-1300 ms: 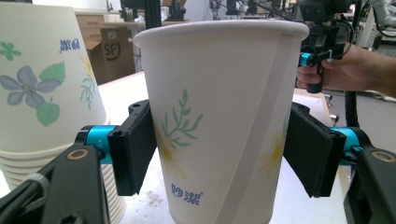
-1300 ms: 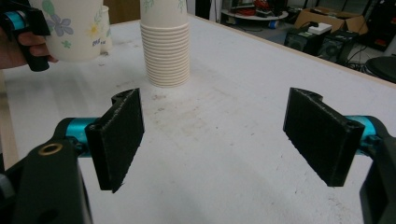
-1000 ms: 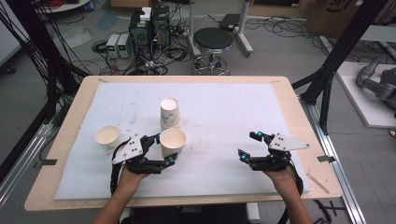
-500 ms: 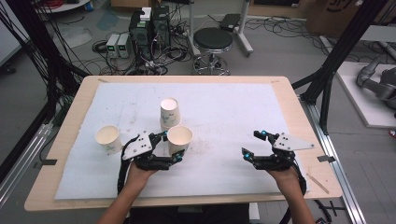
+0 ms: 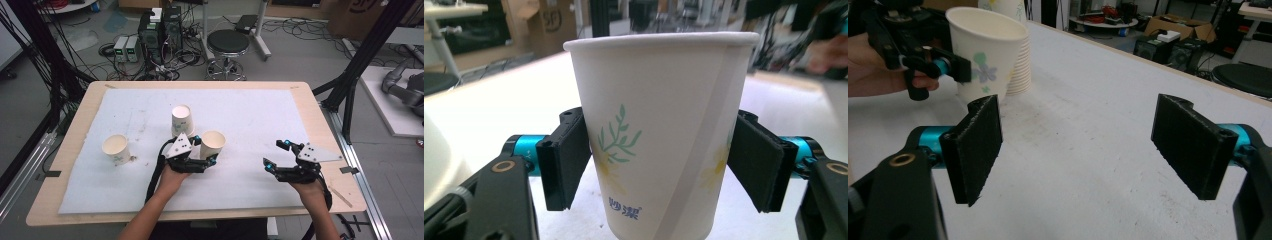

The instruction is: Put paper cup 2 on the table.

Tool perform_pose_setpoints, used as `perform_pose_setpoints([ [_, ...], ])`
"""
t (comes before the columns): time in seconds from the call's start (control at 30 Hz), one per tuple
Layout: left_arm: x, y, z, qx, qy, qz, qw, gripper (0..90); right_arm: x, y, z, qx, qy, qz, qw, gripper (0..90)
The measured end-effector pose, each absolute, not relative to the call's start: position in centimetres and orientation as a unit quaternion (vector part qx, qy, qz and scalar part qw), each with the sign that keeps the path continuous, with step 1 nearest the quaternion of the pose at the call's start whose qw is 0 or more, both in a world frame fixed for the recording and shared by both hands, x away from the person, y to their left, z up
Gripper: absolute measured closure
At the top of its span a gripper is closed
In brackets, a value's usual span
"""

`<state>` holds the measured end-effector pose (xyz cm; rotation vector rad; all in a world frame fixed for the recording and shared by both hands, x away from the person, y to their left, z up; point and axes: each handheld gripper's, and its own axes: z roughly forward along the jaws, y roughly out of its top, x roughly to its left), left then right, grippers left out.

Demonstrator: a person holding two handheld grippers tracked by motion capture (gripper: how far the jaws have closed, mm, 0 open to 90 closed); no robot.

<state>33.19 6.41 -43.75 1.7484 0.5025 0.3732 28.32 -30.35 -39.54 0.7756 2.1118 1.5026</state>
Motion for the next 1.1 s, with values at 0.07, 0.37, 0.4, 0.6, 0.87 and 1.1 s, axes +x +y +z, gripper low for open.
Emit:
perform_pose_setpoints([
  [0.07, 33.4, 6.0, -44.0, 0.763, 0.219, 0.160, 0.586, 28.8, 28.3, -30.3, -39.5, 0.279, 0.761, 0.544, 0.216, 21.1],
  [0.37, 33.8, 5.4, -44.9, 0.791, 0.228, 0.151, 0.547, 28.9, 28.2, -30.2, -39.4, 0.277, 0.761, 0.545, 0.216, 21.1],
  [0.4, 33.8, 5.4, -44.9, 0.794, 0.228, 0.152, 0.544, 28.9, 28.3, -30.2, -39.4, 0.275, 0.761, 0.546, 0.217, 21.1],
  [0.6, 33.6, 5.1, -45.0, 0.810, 0.223, 0.153, 0.521, 29.2, 28.2, -30.2, -39.4, 0.277, 0.761, 0.546, 0.214, 21.2],
  [0.87, 32.9, 5.8, -44.8, 0.829, 0.226, 0.153, 0.489, 29.9, 28.2, -30.1, -39.4, 0.274, 0.763, 0.545, 0.212, 21.1],
  [1.1, 32.4, 6.6, -44.9, 0.835, 0.237, 0.145, 0.476, 30.4, 28.3, -30.0, -39.4, 0.274, 0.763, 0.546, 0.213, 21.1],
])
